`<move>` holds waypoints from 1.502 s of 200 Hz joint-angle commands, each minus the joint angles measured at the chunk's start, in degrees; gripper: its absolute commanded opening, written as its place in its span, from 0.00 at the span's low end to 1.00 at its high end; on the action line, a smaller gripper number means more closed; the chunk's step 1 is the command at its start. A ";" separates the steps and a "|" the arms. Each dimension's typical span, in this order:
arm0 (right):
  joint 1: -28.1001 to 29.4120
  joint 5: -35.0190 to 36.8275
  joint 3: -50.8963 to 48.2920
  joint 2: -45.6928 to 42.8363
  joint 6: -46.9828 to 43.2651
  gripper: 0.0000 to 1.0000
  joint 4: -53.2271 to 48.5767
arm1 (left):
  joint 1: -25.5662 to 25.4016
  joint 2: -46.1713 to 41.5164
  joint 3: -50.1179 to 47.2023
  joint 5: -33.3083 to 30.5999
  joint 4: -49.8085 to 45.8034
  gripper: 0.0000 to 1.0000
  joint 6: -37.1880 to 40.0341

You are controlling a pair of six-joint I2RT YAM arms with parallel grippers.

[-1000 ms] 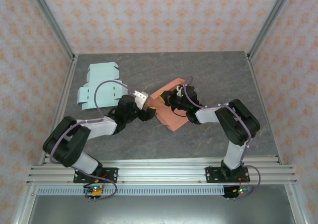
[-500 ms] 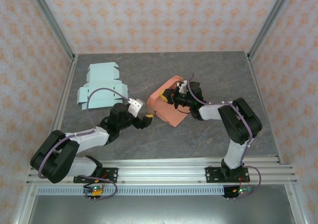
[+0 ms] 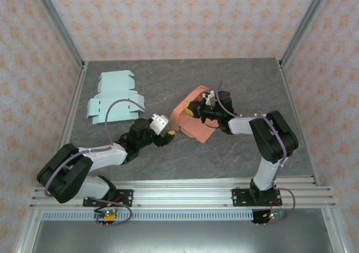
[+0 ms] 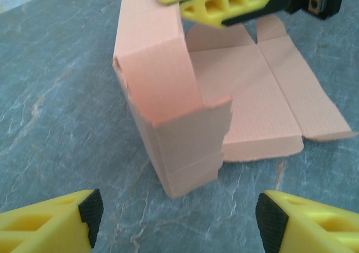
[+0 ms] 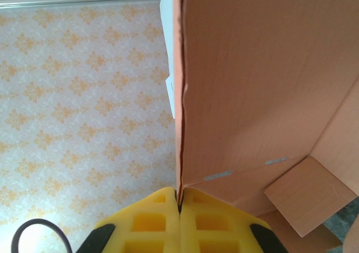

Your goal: Fold the paper box

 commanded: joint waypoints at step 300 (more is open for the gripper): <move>13.77 35.17 -15.32 -11.61 7.19 0.00 12.81 | -4.25 15.14 13.29 -7.80 1.32 0.45 -4.80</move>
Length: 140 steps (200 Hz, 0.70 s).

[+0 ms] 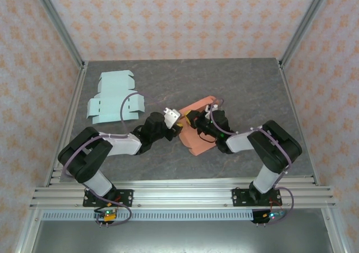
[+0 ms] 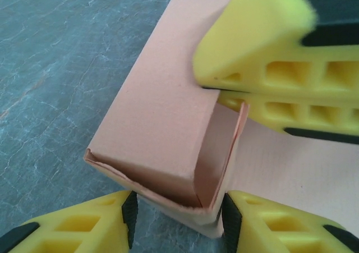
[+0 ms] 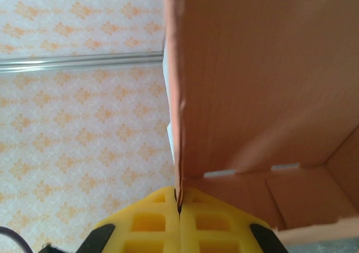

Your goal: Fold the paper box

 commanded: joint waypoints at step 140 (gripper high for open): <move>7.97 15.12 -3.69 -4.09 1.39 0.02 -5.58 | -0.51 2.60 3.78 -5.86 2.11 0.36 -1.73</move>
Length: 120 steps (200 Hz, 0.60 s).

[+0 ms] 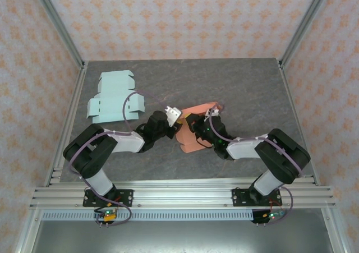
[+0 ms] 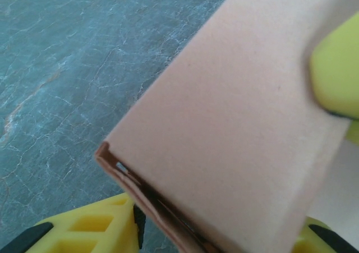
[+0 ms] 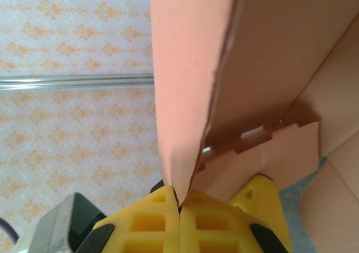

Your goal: Fold the paper box

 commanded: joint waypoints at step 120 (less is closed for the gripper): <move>0.45 1.09 1.62 -14.66 -7.83 0.25 -29.40 | -0.51 1.31 5.05 -1.40 -4.65 0.22 0.97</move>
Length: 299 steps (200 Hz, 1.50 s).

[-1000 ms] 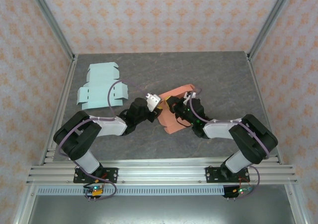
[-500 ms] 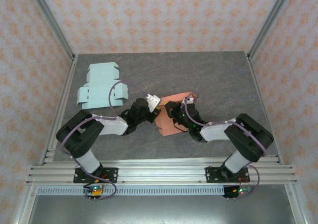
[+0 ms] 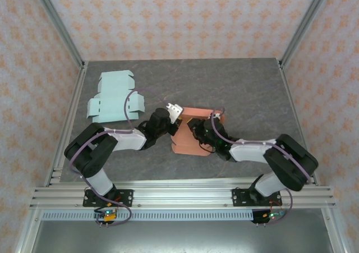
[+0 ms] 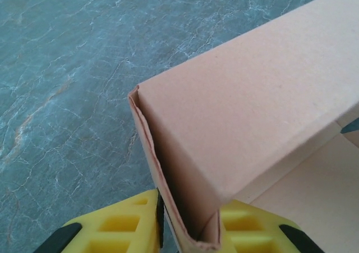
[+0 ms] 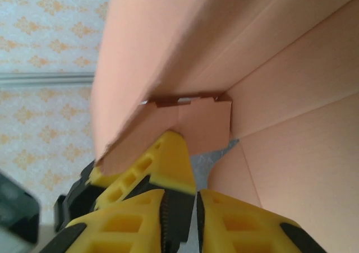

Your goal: Fold the paper box

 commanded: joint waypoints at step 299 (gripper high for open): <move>-19.22 -41.48 41.22 18.42 -54.45 0.51 -69.09 | 0.63 2.72 0.23 11.11 5.35 0.26 6.74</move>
